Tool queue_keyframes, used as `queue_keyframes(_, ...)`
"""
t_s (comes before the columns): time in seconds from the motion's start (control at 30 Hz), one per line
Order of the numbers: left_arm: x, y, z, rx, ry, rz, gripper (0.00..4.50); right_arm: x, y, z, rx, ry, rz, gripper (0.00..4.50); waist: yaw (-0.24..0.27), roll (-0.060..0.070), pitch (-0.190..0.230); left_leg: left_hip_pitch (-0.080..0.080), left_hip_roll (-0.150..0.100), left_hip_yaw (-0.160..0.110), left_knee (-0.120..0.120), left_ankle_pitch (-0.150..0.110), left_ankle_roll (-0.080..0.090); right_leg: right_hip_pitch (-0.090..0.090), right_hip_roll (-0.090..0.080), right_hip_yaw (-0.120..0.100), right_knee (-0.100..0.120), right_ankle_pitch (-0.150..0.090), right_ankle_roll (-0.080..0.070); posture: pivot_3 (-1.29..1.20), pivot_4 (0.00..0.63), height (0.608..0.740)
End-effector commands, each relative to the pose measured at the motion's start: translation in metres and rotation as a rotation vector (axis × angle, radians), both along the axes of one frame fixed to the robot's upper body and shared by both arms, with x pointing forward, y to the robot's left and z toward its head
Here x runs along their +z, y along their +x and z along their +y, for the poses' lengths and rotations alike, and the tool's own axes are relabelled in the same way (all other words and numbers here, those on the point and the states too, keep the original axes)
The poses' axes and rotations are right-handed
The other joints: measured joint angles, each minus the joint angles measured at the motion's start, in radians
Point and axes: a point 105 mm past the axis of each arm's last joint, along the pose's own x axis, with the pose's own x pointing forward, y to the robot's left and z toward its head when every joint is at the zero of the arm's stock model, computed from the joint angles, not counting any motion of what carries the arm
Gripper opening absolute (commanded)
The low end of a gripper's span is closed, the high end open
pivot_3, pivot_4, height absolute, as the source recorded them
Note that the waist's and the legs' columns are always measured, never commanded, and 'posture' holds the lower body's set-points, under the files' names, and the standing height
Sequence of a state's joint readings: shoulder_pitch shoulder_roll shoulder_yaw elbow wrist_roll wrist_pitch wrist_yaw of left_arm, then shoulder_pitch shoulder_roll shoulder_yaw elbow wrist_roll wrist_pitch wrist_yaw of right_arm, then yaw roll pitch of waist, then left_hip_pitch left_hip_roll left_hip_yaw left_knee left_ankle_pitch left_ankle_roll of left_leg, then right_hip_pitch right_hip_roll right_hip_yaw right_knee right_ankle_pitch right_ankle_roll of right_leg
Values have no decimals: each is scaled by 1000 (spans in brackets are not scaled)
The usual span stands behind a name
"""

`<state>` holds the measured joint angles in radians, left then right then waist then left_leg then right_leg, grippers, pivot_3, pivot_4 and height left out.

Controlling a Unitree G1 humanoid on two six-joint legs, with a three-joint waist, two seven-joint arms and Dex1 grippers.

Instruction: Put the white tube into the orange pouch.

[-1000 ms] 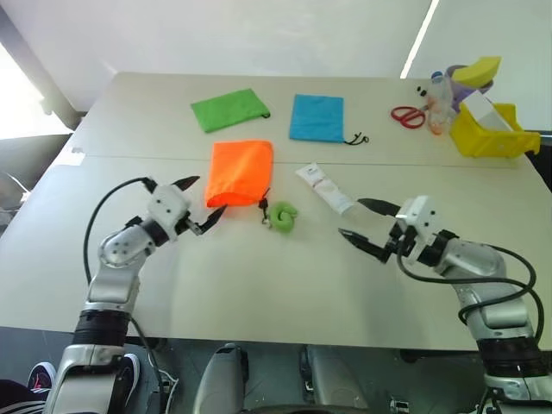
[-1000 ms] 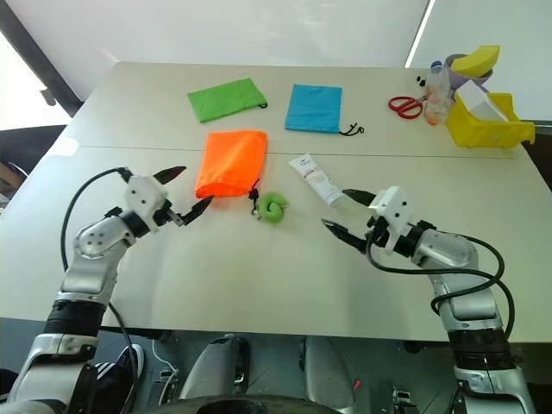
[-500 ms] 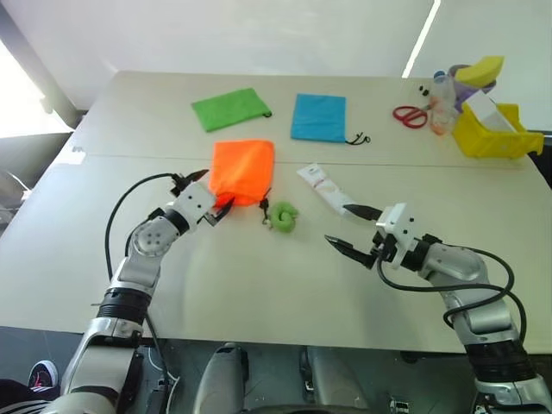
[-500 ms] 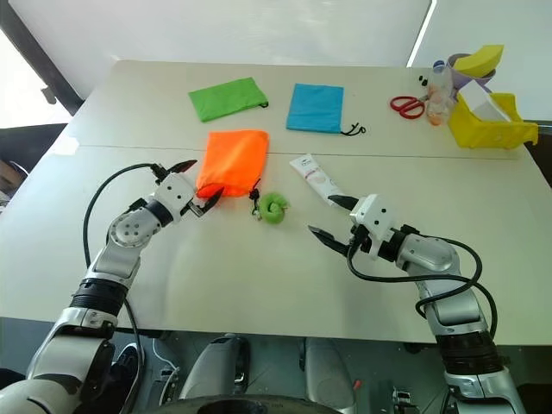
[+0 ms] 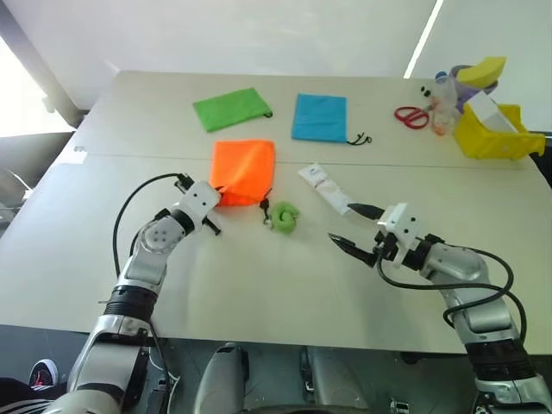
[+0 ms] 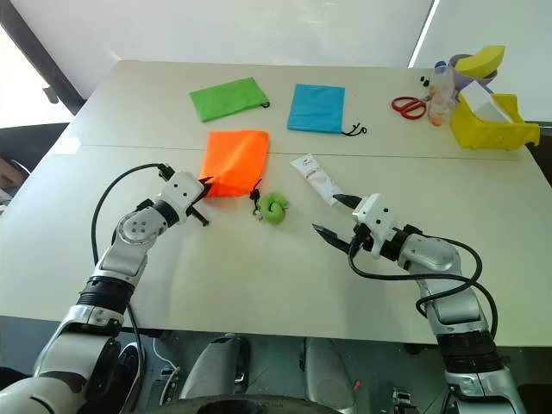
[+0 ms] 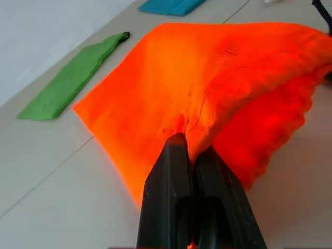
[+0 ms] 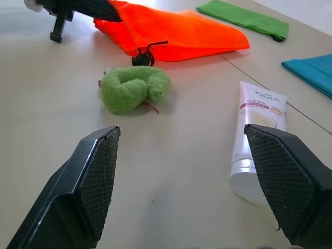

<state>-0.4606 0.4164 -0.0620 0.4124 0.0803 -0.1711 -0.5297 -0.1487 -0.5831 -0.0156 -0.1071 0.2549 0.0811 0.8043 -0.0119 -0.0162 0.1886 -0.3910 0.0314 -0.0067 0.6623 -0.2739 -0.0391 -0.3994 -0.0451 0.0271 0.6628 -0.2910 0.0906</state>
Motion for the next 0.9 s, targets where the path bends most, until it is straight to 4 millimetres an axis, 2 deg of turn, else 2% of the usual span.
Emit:
queue_keyframes(0.03, 9, -11, -4, -63, -10, 21, 25, 13, 3, -4, -10, -11, -62, 4031, -3, 0, 0, 0, 0, 0, 0, 0, 0, 0, 0, 0, 0, 0, 0, 0, 150, 740)
queue_keyframes(0.17, 19, -22, 0, -83, 17, 29, 25, 12, 3, -4, -14, -15, -65, 4031, -2, 0, 0, 0, 0, 0, 0, 0, 0, 0, 1, 0, 0, 0, 0, 0, 150, 740)
queue_keyframes(0.3, 18, -37, 2, -124, 41, 81, 25, 12, 4, -4, -13, -16, -68, 4031, -2, 0, 0, 0, 0, 0, 0, 0, 0, 0, 0, 0, 0, 0, 0, 0, 150, 740)
queue_keyframes(0.4, 18, -47, -1, -158, 43, 126, 25, 12, 4, -4, -13, -15, -68, 4031, -2, 0, 0, 0, 1, 0, 0, 0, 0, 0, 0, 1, 0, 0, 0, 0, 150, 740)
queue_keyframes(0.57, 22, -70, -17, -234, -3, 197, 25, 12, 6, -3, -10, -19, -70, 4031, -2, 0, 0, 0, 1, 0, 0, 0, 0, 0, -1, 1, 0, 0, 0, 0, 150, 740)
queue_keyframes(0.67, 24, -72, -17, -228, -10, 199, 25, 13, 8, -3, -10, -17, -73, 4031, -2, 0, 0, 0, 1, 0, 0, 0, 0, 0, -1, 1, 0, 0, -1, 0, 150, 740)
queue_keyframes(0.8, 29, -55, -5, -111, -9, 120, 25, 17, 20, 1, -70, 17, -57, 4031, -3, 0, 0, 1, 1, 0, 0, 0, 0, 0, 0, 1, 0, 0, -1, 0, 150, 740)
queue_keyframes(0.9, 30, -49, 0, -86, 4, 83, 25, 22, 32, 0, -152, 47, -21, 4031, -4, 0, 0, 1, 1, 0, 0, 0, 0, 0, 1, 1, 0, 0, -1, 0, 150, 740)
